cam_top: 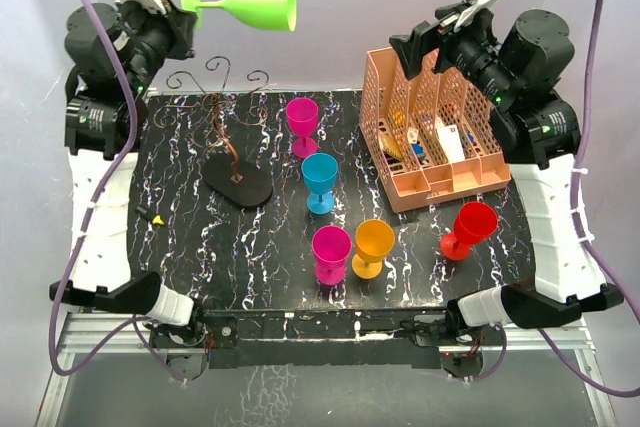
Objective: Place the wine glass upside down on the wine glass rack
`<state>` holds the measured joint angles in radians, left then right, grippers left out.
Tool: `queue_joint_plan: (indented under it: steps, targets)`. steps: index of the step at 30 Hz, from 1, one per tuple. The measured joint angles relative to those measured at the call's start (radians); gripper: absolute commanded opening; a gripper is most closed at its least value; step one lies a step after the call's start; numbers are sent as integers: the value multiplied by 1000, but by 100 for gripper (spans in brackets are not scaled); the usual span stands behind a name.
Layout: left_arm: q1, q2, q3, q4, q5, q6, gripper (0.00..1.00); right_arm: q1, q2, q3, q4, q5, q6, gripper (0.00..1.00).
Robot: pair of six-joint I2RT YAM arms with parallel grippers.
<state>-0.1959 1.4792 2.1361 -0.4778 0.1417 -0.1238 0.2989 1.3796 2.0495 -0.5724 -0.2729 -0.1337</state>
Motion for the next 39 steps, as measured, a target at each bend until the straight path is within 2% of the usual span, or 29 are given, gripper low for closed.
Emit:
queue_joint_plan:
  steps: [7,17,25,30,39]
  targets:
    - [53,-94,11,-2,-241,243,0,0,1,-164,5,103,-60,96]
    - [176,-222,-26,7,-469,492,0,-8,2,-489,87,173,-129,97]
    - [221,-276,-109,32,-607,696,0,-70,3,-632,156,108,-134,97]
    - [227,-298,-210,86,-690,865,0,-119,3,-715,208,58,-124,96]
    - [228,-283,-417,188,-760,1122,0,-196,-13,-758,229,-25,-99,96]
